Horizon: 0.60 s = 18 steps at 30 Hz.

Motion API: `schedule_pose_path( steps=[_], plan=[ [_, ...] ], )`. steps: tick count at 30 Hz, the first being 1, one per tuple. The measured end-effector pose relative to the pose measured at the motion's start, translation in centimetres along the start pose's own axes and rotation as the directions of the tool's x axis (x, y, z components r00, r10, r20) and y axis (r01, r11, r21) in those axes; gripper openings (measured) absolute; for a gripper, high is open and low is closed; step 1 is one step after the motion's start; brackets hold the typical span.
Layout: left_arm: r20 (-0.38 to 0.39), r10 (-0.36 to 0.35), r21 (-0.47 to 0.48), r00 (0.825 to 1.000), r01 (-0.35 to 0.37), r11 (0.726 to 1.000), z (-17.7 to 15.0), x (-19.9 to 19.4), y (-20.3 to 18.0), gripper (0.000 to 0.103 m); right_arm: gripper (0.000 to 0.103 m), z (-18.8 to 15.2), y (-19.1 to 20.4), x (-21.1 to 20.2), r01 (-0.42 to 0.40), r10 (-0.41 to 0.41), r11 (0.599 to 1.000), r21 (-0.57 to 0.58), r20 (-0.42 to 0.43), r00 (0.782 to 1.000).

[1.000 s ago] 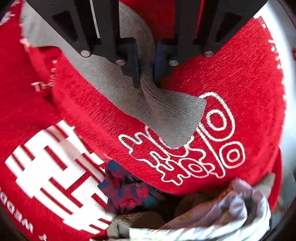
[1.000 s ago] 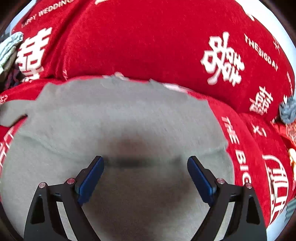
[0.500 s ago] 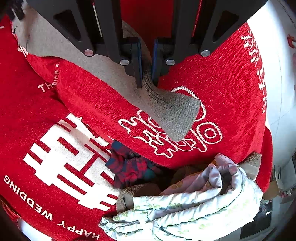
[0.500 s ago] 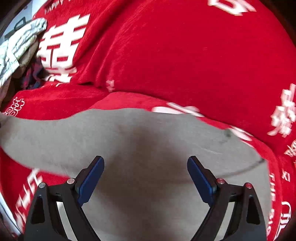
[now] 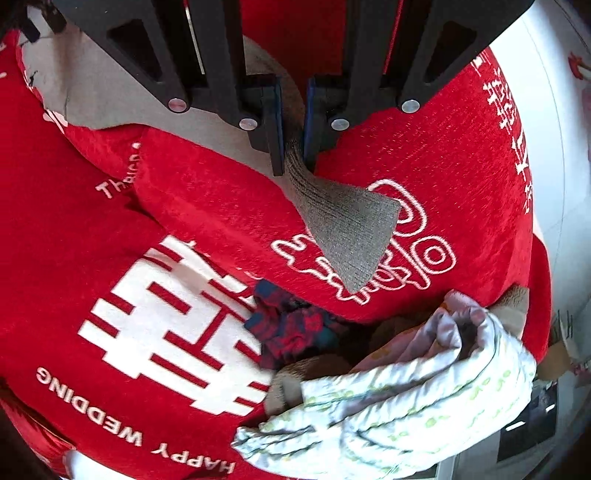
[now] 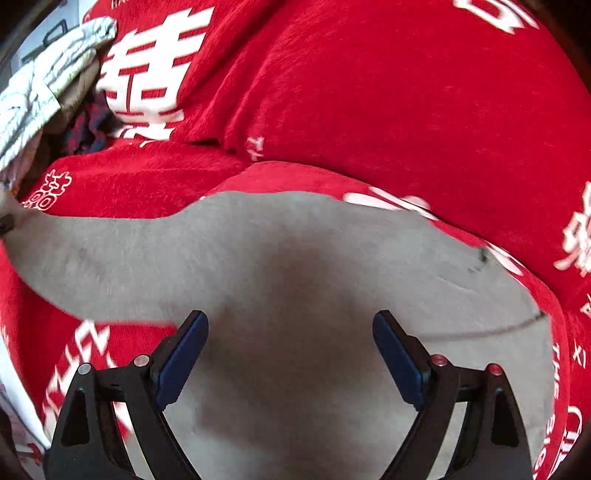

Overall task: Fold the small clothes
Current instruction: 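Lift the sleeve with the left tool and carry it across the body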

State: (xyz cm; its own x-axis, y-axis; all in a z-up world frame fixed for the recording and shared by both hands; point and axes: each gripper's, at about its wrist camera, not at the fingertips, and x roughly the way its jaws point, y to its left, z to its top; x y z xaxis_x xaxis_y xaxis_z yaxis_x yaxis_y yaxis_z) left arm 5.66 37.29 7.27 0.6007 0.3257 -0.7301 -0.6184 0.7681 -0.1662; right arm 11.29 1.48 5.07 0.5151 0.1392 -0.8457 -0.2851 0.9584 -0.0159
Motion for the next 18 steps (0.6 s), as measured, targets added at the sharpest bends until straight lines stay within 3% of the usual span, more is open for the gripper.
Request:
schedule_pose_path(
  steps=[11, 18],
  plan=[
    [0.016, -0.016, 0.061, 1.000, 0.015, 0.998, -0.9, -3.2, -4.2, 0.010, 0.092, -5.9, -6.7, -4.0, 0.037, -0.038, 0.997, 0.061, 0.016, 0.999],
    [-0.013, -0.027, 0.106, 1.000, 0.029, 0.994, -2.2, -4.1, -7.3, 0.010, 0.092, -9.1, -9.1, -4.5, -0.014, 0.013, 0.995, 0.098, 0.005, 1.000]
  ],
)
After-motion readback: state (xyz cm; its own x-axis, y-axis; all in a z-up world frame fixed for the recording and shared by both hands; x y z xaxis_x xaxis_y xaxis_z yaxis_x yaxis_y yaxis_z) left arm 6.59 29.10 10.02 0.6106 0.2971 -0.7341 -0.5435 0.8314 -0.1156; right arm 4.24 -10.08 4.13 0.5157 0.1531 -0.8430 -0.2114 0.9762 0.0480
